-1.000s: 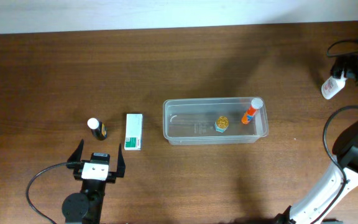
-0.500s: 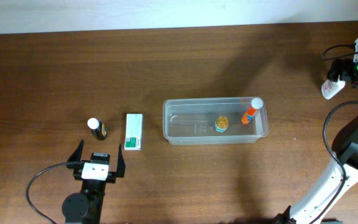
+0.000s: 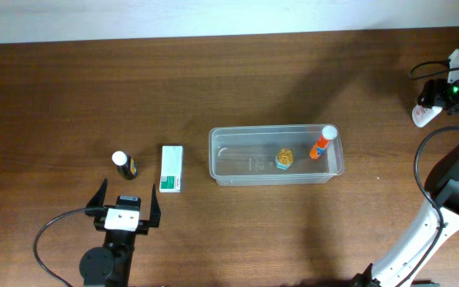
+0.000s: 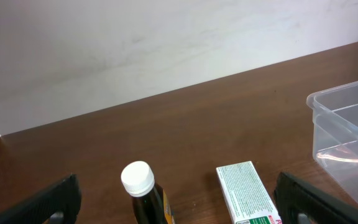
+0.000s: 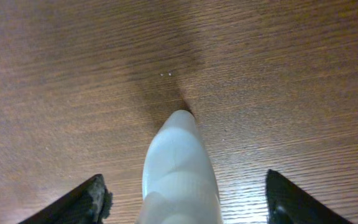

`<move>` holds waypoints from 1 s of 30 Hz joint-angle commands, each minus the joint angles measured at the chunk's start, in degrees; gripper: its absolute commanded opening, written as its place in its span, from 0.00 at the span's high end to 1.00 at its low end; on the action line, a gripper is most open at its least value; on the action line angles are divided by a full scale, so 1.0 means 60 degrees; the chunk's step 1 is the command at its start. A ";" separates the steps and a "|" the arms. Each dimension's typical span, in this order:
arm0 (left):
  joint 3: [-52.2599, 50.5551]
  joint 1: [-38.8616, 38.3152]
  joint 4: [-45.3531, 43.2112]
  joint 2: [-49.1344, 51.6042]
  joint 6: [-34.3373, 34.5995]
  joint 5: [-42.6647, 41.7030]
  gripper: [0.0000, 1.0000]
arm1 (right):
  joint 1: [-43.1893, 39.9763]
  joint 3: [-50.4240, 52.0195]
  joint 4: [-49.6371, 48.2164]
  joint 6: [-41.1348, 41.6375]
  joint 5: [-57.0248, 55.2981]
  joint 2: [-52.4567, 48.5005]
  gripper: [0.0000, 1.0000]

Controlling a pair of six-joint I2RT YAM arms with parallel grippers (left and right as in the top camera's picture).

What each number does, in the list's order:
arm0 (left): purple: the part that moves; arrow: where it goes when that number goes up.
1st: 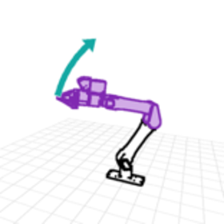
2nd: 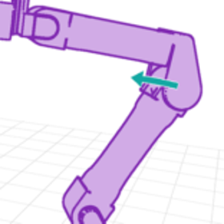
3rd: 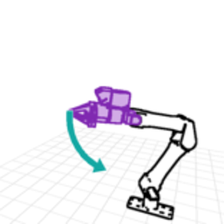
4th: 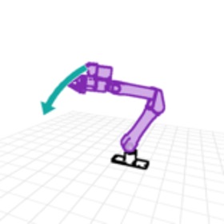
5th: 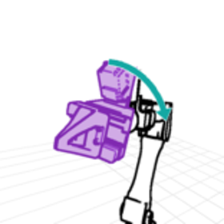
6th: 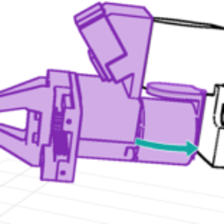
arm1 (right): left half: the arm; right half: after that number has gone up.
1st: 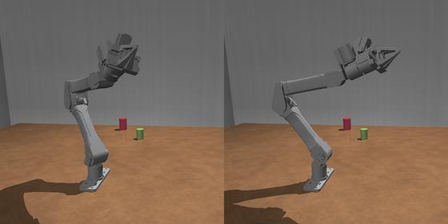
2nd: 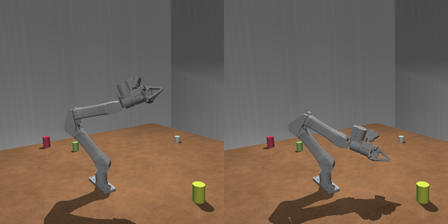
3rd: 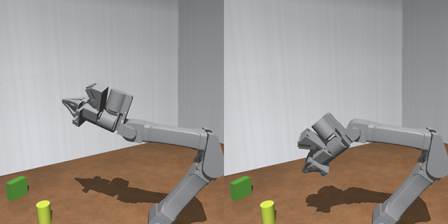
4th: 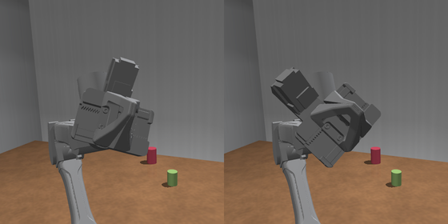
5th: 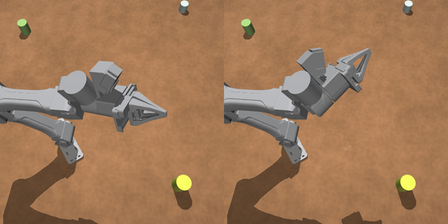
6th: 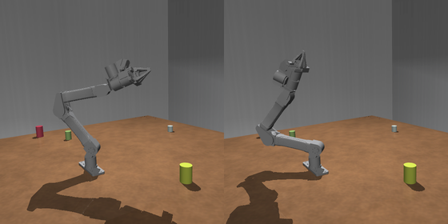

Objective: Pack container
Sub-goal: 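Move right gripper to the white lotion bottle and grasp its top, then carry the white bottle into the container beside the orange tube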

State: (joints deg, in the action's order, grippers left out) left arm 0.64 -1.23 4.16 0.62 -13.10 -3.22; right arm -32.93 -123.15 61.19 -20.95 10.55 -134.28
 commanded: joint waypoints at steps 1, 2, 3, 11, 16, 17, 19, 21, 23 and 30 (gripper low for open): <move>0.0025 -0.0044 0.0106 -0.0055 -0.0044 -0.0171 0.00 | -0.0018 -0.0029 -0.0036 -0.0011 0.0182 -0.0197 0.39; 0.0025 -0.0044 0.0106 -0.0055 -0.0044 -0.0175 0.01 | -0.0018 -0.0029 -0.0033 -0.0011 0.0182 -0.0197 0.48; 0.0025 -0.0044 0.0106 -0.0055 -0.0044 -0.0171 0.01 | -0.0018 -0.0029 -0.0033 -0.0011 0.0182 -0.0197 0.58; 0.0025 -0.0044 0.0106 -0.0055 -0.0044 -0.0175 0.01 | -0.0018 -0.0029 -0.0095 0.0000 0.0182 -0.0193 0.60; 0.0025 -0.0044 0.0106 -0.0055 -0.0044 -0.0171 0.01 | -0.0018 -0.0033 -0.0084 0.0208 0.0186 -0.0182 0.64; 0.0025 -0.0044 0.0106 -0.0055 -0.0044 -0.0175 0.01 | -0.0018 -0.0051 -0.0062 0.0259 0.0186 -0.0178 0.69; 0.0025 -0.0044 0.0106 -0.0055 -0.0044 -0.0175 0.00 | -0.0015 -0.0080 -0.0011 0.0288 0.0186 -0.0178 0.77; 0.0025 -0.0044 0.0106 -0.0055 -0.0044 -0.0171 0.00 | -0.0018 -0.0091 0.0051 0.0288 0.0186 -0.0178 0.81; 0.0022 -0.0044 0.0106 -0.0055 -0.0044 -0.0175 0.01 | -0.0018 -0.0091 0.0091 0.0288 0.0186 -0.0178 0.81; 0.0025 -0.0044 0.0106 -0.0055 -0.0044 -0.0175 0.01 | -0.0018 -0.0455 0.0495 0.0656 0.0412 -0.0106 0.81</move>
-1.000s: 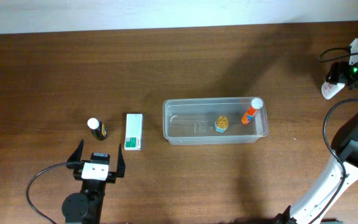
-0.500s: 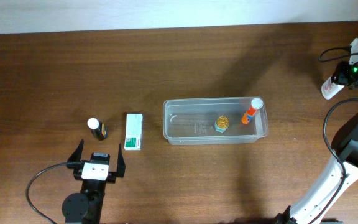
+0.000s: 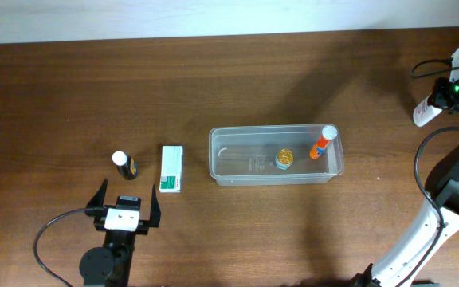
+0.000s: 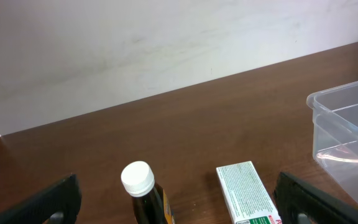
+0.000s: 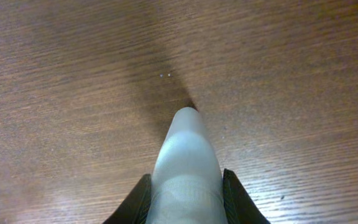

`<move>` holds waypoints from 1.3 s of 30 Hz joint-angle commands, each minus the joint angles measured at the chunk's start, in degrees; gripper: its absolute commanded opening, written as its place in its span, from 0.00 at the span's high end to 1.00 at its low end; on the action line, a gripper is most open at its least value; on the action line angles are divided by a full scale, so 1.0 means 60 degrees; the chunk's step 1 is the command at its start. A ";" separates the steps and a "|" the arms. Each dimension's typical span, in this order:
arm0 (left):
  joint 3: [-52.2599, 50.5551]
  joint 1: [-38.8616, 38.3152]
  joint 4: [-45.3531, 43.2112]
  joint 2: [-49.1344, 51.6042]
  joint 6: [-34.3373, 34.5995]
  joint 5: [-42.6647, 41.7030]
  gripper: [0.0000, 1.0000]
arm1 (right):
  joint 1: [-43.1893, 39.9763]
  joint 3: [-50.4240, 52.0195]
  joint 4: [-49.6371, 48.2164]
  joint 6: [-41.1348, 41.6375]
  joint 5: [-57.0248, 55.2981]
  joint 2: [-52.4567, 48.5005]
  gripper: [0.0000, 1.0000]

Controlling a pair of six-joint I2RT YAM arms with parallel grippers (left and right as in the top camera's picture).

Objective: Pack container
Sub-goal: 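Carry the white bottle into the container beside the orange tube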

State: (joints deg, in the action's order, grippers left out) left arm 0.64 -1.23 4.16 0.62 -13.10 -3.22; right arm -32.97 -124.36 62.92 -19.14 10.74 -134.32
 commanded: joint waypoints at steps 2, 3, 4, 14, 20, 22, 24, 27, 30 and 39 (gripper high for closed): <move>0.0025 -0.0044 0.0106 -0.0055 -0.0044 -0.0171 0.01 | -0.0011 -0.0503 0.0430 0.0382 0.0656 0.0025 0.82; 0.0025 -0.0044 0.0106 -0.0055 -0.0044 -0.0175 0.01 | -0.0007 -0.0688 0.0612 0.0474 0.0754 0.0109 0.84; 0.0025 -0.0044 0.0106 -0.0055 -0.0044 -0.0171 0.01 | -0.0007 -0.0863 0.0743 0.0645 0.0754 0.0182 0.85; 0.0025 -0.0044 0.0106 -0.0055 -0.0044 -0.0175 0.01 | 0.0011 -0.3854 0.3818 0.1530 0.1519 0.1158 0.85; 0.0025 -0.0044 0.0106 -0.0055 -0.0044 -0.0175 0.01 | 0.0321 -0.5242 0.5737 0.1898 0.1891 0.2200 0.85; 0.0025 -0.0044 0.0106 -0.0055 -0.0044 -0.0175 0.01 | 0.0561 -0.5242 0.5737 0.2106 0.1891 0.2688 0.85; 0.0025 -0.0044 0.0106 -0.0055 -0.0044 -0.0175 0.01 | 0.0841 -0.5238 0.5737 0.2306 0.1843 0.3228 0.85; 0.0025 -0.0044 0.0106 -0.0055 -0.0044 -0.0175 0.01 | 0.1326 -0.5034 0.5737 0.2575 0.1457 0.4080 0.85; 0.0025 -0.0044 0.0106 -0.0055 -0.0044 -0.0171 0.01 | 0.2014 -0.4084 0.5737 0.2652 0.0557 0.5340 0.85; 0.0022 -0.0044 0.0106 -0.0055 -0.0044 -0.0171 0.00 | 0.3938 0.0291 0.5737 0.2856 0.0353 0.8484 0.84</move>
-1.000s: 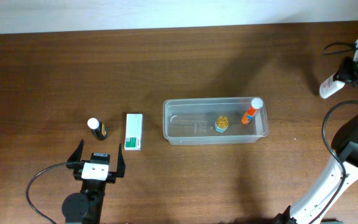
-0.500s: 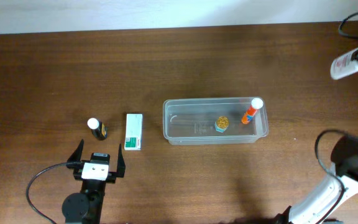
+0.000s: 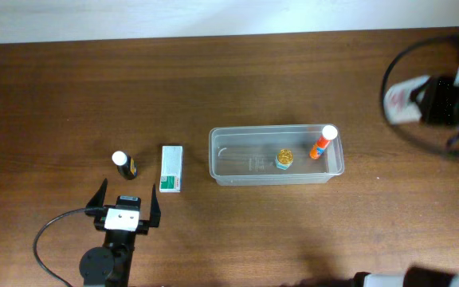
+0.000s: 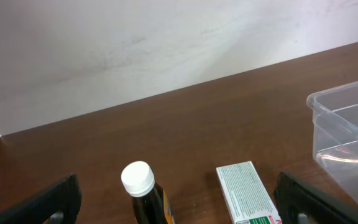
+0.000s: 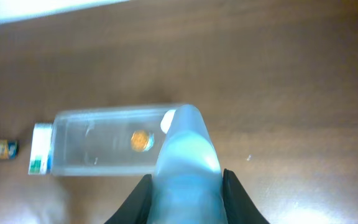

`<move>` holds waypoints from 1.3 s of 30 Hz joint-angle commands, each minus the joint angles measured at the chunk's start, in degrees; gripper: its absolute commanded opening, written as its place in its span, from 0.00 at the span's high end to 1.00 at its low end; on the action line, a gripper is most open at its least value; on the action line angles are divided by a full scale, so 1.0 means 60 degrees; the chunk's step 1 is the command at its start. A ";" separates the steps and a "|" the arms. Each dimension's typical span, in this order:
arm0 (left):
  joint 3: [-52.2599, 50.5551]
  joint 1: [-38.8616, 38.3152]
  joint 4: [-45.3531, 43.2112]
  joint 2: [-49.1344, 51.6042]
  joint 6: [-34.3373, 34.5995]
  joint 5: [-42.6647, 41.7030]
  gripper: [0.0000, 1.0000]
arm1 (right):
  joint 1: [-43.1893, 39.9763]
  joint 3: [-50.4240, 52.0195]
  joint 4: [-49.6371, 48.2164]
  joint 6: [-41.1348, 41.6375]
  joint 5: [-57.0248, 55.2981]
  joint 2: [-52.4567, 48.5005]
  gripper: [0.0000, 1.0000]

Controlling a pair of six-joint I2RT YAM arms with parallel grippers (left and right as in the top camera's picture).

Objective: Pack container
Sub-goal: 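Carry the white bottle into the container beside the orange tube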

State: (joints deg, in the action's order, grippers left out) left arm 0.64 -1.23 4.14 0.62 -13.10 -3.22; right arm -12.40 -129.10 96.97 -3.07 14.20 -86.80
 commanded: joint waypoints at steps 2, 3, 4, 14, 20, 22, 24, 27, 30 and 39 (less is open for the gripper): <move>0.0025 -0.0044 0.0109 -0.0055 -0.0044 -0.0171 0.01 | 0.0903 0.1880 0.0058 0.0277 -0.0222 0.0907 0.85; 0.0025 -0.0044 0.0109 -0.0055 -0.0044 -0.0171 0.01 | 0.1093 0.2259 0.0058 0.0273 -0.0226 0.1027 0.84; 0.0025 -0.0044 0.0109 -0.0055 -0.0044 -0.0175 0.01 | 0.1235 0.2550 0.0058 0.0273 -0.0226 0.1096 0.85; 0.0025 -0.0044 0.0109 -0.0055 -0.0044 -0.0175 0.00 | 0.2433 0.5100 -0.1315 0.0142 -0.0175 0.0787 0.84; 0.0025 -0.0044 0.0109 -0.0055 -0.0044 -0.0175 0.01 | 0.3031 0.5657 -0.2397 0.0448 -0.0127 0.0200 0.84; 0.0025 -0.0044 0.0109 -0.0055 -0.0044 -0.0171 0.01 | 0.3202 0.5719 -0.2761 0.0641 -0.0171 -0.0120 0.84; 0.0025 -0.0044 0.0109 -0.0055 -0.0044 -0.0175 0.01 | 0.3322 0.5719 -0.3013 0.0729 -0.0233 -0.0463 0.84; 0.0025 -0.0044 0.0109 -0.0055 -0.0044 -0.0171 0.01 | 0.3457 0.5719 -0.3326 0.0922 -0.0353 -0.1093 0.84; 0.0025 -0.0044 0.0109 -0.0055 -0.0044 -0.0171 0.01 | 0.3585 0.5719 -0.3563 0.1169 -0.0772 -0.1818 0.84; 0.0025 -0.0044 0.0109 -0.0055 -0.0044 -0.0171 0.01 | 0.3901 0.5723 -0.4211 0.1967 -0.1789 -0.2779 0.84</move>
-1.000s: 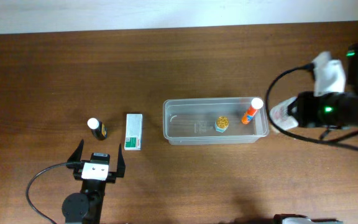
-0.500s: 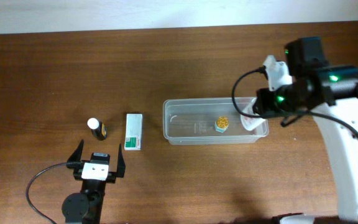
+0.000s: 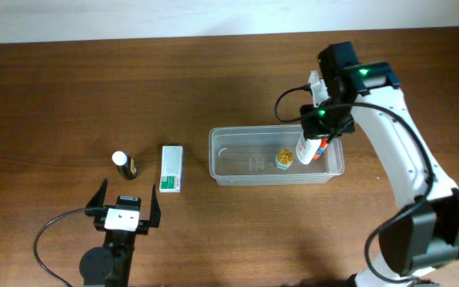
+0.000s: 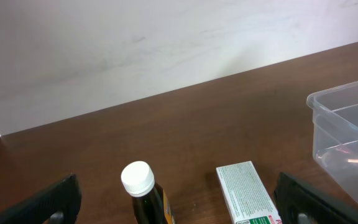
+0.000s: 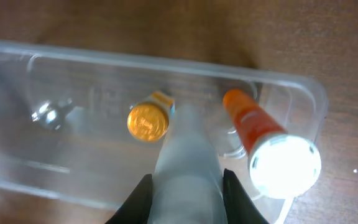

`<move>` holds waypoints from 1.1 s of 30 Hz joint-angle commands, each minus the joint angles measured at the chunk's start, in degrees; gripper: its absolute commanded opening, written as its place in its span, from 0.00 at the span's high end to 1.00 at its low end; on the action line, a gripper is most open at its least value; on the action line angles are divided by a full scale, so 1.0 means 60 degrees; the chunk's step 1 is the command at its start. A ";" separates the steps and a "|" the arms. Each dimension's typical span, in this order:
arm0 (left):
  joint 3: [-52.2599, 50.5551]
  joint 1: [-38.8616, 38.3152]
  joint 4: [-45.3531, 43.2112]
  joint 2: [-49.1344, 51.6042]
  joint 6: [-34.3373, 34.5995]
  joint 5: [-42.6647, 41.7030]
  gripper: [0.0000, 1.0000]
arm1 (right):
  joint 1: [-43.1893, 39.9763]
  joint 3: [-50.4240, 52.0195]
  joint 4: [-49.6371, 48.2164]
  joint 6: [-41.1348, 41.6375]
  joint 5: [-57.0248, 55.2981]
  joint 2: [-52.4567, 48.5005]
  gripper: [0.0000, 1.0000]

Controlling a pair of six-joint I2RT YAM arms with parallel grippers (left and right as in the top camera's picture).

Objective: Pack container
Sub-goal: 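Carry the white bottle into the container beside the orange tube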

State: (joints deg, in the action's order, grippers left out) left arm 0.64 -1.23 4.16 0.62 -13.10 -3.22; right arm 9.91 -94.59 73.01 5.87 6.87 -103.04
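Observation:
The clear plastic container lies at the table's middle. Inside it stand a small gold-capped jar and an orange tube with a white cap. My right gripper hangs over the container's right part, shut on a white tube that points down between the jar and the orange tube. A dark bottle with a white cap and a green-and-white box lie left of the container. My left gripper stands open just behind the bottle and box.
The container's near rim shows at the right of the left wrist view. A white wall borders the table's far edge. Black cables trail from both arms.
My right gripper, still shut on the white tube, has moved from high above the table's right side to just over the container's right part. The left arm has not moved.
My right gripper stood open around the white tube at the table's far right edge. Then it was shut on the tube there. Later it held the tube high above the table, and now it holds it over the container between the jar and orange tube.

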 commanded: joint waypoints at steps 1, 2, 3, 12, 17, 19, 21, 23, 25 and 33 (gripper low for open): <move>0.0025 -0.0044 0.0106 -0.0055 -0.0044 -0.0175 0.01 | 0.0215 -0.0029 -0.0335 0.0557 -0.0601 -0.0102 0.84; 0.0025 -0.0044 0.0106 -0.0055 -0.0044 -0.0175 0.01 | 0.0237 -0.0029 -0.0448 0.0619 -0.0623 -0.0138 0.84; 0.0025 -0.0044 0.0106 -0.0055 -0.0044 -0.0171 0.01 | 0.0266 -0.0029 -0.0557 0.0663 -0.0627 -0.0149 0.84; 0.0025 -0.0044 0.0106 -0.0055 -0.0044 -0.0171 0.01 | 0.0302 0.0222 -0.0911 0.0936 -0.0809 -0.0390 0.84; 0.0025 -0.0044 0.0106 -0.0055 -0.0044 -0.0175 0.01 | 0.0302 0.0718 -0.1333 0.0940 -0.0805 -0.0390 0.84; 0.0025 -0.0044 0.0106 -0.0055 -0.0044 -0.0175 0.01 | 0.0302 0.0943 -0.1599 0.0943 -0.0805 -0.0390 0.84; 0.0025 -0.0044 0.0106 -0.0055 -0.0044 -0.0175 0.01 | 0.0302 0.1144 -0.1829 0.1064 -0.0809 -0.0390 0.84; 0.0025 -0.0044 0.0106 -0.0055 -0.0044 -0.0175 0.01 | 0.0302 0.1286 -0.2011 0.1115 -0.0805 -0.0390 0.84; 0.0022 -0.0044 0.0106 -0.0055 -0.0044 -0.0175 0.00 | 0.0302 0.1370 -0.2142 0.1115 -0.0805 -0.0390 0.84; 0.0025 -0.0044 0.0106 -0.0055 -0.0044 -0.0171 0.01 | 0.0302 0.1424 -0.2251 0.1111 -0.0801 -0.0390 0.80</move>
State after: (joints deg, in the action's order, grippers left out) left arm 0.64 -1.23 4.16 0.62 -13.10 -3.22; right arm 11.14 -86.00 59.92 11.92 2.79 -105.21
